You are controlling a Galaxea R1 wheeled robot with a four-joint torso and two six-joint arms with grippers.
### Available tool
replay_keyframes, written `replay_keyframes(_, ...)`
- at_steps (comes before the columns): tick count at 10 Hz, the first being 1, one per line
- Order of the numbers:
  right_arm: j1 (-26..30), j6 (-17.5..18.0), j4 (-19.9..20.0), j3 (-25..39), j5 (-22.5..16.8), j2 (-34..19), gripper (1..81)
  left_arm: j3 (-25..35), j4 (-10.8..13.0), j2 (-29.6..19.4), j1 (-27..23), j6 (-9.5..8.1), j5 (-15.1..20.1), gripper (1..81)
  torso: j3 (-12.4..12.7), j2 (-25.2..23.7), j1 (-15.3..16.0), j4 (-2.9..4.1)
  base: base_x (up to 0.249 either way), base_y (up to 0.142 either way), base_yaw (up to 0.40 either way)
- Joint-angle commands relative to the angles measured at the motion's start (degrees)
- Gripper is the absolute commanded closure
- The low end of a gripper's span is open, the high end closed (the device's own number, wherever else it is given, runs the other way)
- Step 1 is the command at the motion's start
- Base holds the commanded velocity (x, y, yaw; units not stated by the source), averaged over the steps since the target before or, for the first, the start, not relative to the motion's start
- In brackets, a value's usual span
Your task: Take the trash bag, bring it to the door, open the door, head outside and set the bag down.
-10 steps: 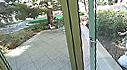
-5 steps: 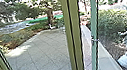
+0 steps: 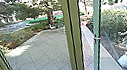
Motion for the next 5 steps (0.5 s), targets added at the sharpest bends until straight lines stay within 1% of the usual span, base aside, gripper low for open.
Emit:
replay_keyframes(1, 7.62, 1.11, -0.73, -5.20, -7.70, -6.39, 1.0, 0.43, -0.59, 0.29, -1.53, 0.30, 4.04, 81.1, 0.00, 0.00, 0.00, 0.00, 0.000, 0.000, 0.000)
replay_keyframes(5, 8.06, 1.38, -0.56, -5.38, -7.52, -5.69, 1.0, 0.52, -0.59, 0.46, -1.18, 0.21, 3.96, 81.1, 0.00, 0.00, 0.00, 0.00, 0.000, 0.000, 0.000)
